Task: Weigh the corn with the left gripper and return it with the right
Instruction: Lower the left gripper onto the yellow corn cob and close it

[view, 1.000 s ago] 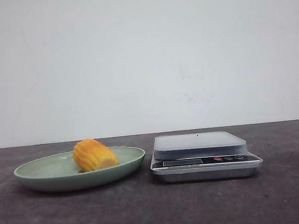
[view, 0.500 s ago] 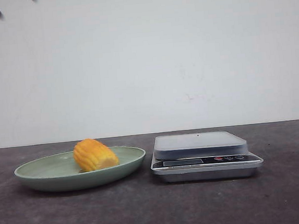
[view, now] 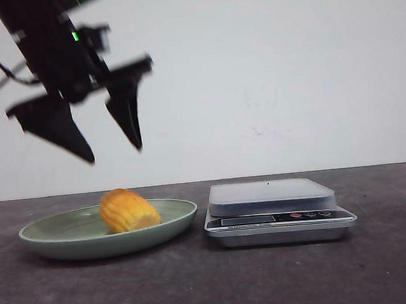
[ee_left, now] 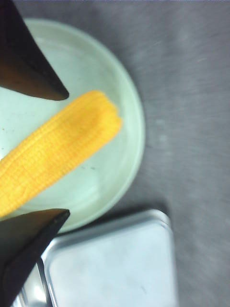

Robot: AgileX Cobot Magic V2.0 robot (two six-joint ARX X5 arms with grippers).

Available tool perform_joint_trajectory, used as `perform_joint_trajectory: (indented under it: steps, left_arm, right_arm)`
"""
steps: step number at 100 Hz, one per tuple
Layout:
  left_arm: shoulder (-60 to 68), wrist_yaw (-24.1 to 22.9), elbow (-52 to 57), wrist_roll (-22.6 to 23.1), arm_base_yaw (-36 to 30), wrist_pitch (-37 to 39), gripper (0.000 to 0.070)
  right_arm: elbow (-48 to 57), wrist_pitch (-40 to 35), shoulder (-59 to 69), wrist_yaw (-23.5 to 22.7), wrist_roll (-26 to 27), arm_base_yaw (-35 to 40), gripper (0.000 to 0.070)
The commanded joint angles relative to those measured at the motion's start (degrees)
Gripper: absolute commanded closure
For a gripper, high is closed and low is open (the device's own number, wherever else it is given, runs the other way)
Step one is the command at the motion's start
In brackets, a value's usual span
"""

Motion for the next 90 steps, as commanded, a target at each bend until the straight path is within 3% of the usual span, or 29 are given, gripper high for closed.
perform_joint_trajectory:
  steps: [1,32,52,90]
  left_arm:
    - [2.8,-0.2,0.8,-1.4,-0.7,0.2,0.0265]
    - [7.6,-0.9,0.8,-1.9,-1.5,-0.2,0.0293]
    - [7.6,-1.2,0.8,-0.2,-1.7,-0.3,0.0700]
    - [0.7,-1.5,0.8,1.5,-1.8,-0.1,0.0697]
  right_arm:
    - [0.9,0.3,0.2,0.0,-0.8,0.1,0.0215]
    - [0.9,-0.9,0.2,0.2,-1.7,0.1,0.0215]
    - [0.9,-0.8,0.2,0.2,-1.6,0.1,0.0215]
    - [0.9,-0.8,0.2,0.2,-1.6,0.1,0.0215]
